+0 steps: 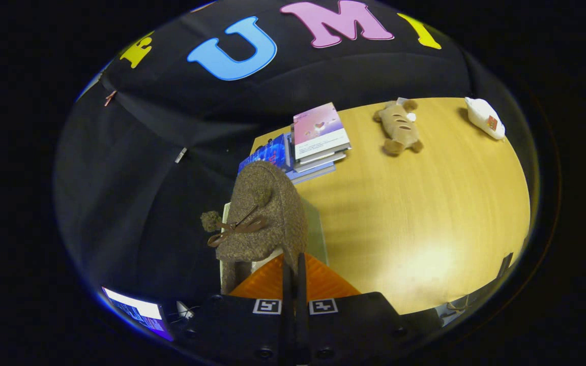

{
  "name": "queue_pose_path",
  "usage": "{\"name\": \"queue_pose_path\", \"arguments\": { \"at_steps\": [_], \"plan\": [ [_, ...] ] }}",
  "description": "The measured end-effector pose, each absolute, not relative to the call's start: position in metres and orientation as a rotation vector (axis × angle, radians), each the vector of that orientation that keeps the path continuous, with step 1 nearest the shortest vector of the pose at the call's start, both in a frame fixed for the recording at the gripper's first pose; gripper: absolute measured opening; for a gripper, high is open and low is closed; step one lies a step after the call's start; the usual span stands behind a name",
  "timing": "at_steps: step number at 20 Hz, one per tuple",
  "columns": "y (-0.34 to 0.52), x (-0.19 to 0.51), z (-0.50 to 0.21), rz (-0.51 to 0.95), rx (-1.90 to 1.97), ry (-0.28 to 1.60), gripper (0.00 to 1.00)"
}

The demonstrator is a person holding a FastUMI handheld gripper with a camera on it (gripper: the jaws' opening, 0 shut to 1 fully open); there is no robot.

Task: Open the storage box then place both shoes into the box .Put the left shoe in first, then the right shoe, with the right side of both shoes facing outward in a uniform manner.

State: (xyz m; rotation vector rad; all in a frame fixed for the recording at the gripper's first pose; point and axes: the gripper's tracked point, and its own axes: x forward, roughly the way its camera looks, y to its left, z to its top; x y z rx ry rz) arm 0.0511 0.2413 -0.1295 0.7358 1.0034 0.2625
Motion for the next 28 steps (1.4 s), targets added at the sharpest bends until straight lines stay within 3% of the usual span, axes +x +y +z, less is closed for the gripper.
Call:
{"name": "queue_pose_path", "arguments": {
  "at_steps": [6,13,15,16,20,28],
  "plan": [
    [0.304,0.065,-0.159,0.231,0.664,1.066,0.05],
    [0.315,0.068,-0.195,0.167,0.526,1.109,0.05],
    [0.319,0.070,-0.188,0.183,0.531,1.088,0.09],
    [0.320,0.072,-0.185,0.183,0.533,1.073,0.19],
    [0.312,0.083,-0.169,0.194,0.453,0.994,0.99],
    [0.312,0.074,-0.155,0.227,0.431,0.929,0.99]
  ]
}}
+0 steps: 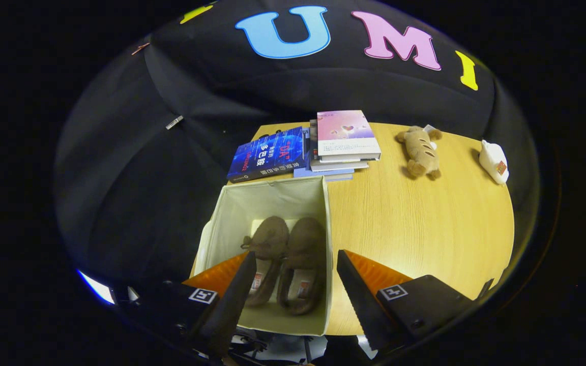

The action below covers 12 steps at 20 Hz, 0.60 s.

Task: Open the storage box then place both shoes into the box .Put the left shoe in first, then the right shoe, with the right side of both shoes facing outward in a uniform manner.

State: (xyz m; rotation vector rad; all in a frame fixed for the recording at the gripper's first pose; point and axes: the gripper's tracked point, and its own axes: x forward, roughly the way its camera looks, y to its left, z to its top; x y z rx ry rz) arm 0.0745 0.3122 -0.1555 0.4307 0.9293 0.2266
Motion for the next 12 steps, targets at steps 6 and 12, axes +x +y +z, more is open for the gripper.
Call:
{"name": "queue_pose_path", "arguments": {
  "at_steps": [6,12],
  "plan": [
    [0.271,0.069,-0.125,0.254,0.417,0.753,0.99],
    [0.186,0.063,-0.098,0.193,0.332,0.546,0.99]
  ]
}}
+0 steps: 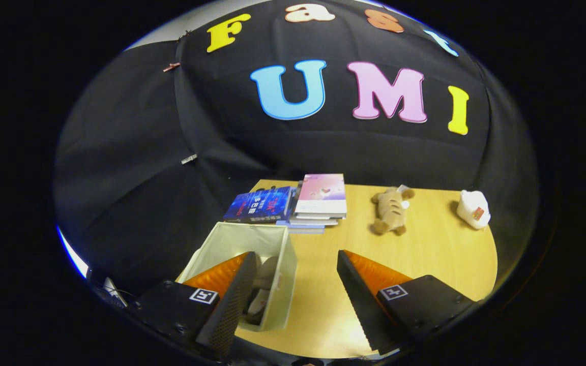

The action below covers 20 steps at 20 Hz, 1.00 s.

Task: Open the storage box then place both shoes into the box .Put the left shoe in first, then the right shoe, with the right side of both shoes facing outward in a uniform manner.

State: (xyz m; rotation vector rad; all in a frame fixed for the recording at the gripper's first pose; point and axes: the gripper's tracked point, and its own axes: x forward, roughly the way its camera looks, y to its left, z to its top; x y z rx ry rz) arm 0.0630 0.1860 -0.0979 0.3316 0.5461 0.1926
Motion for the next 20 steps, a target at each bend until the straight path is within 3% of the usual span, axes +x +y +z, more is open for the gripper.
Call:
{"name": "queue_pose_path", "arguments": {
  "at_steps": [10,20],
  "plan": [
    [0.061,0.029,-0.056,0.023,0.246,0.281,0.99],
    [0.023,-0.008,-0.048,-0.061,0.158,0.204,0.99]
  ]
}}
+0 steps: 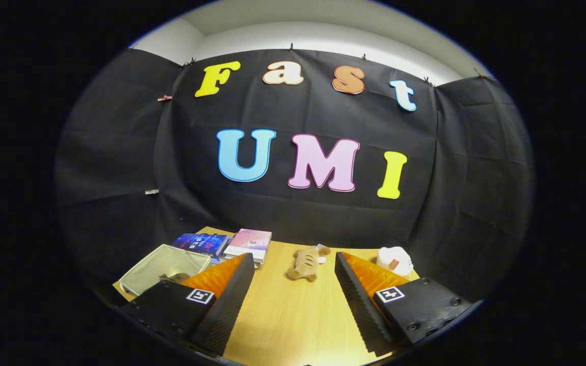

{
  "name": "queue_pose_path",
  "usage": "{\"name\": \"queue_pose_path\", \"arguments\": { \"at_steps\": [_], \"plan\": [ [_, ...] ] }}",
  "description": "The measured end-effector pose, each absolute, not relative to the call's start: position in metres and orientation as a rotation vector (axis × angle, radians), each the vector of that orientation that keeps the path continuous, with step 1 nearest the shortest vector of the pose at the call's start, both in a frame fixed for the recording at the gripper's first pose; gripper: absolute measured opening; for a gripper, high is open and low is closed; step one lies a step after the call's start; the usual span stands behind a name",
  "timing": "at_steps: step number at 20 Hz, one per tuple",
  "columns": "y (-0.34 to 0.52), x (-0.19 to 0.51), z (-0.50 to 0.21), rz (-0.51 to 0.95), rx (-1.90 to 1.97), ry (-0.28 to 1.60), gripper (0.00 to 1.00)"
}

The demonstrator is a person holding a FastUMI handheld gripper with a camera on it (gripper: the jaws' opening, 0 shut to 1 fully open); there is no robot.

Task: Open the storage box then place both shoes into the box .Put the left shoe in first, then the right shoe, with the right side of both shoes facing outward in a uniform manner.

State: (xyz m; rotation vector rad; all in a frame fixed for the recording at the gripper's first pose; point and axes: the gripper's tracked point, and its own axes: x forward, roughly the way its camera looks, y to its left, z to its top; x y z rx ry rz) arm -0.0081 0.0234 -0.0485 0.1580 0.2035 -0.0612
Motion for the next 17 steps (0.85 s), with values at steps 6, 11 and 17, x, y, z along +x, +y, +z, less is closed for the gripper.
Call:
{"name": "queue_pose_path", "arguments": {
  "at_steps": [6,11,17],
  "plan": [
    [0.026,-0.011,-0.056,-0.069,0.159,0.224,0.98],
    [0.027,-0.012,-0.064,-0.069,0.157,0.255,0.98],
    [0.026,-0.007,-0.068,-0.083,0.169,0.261,0.98]
  ]
}}
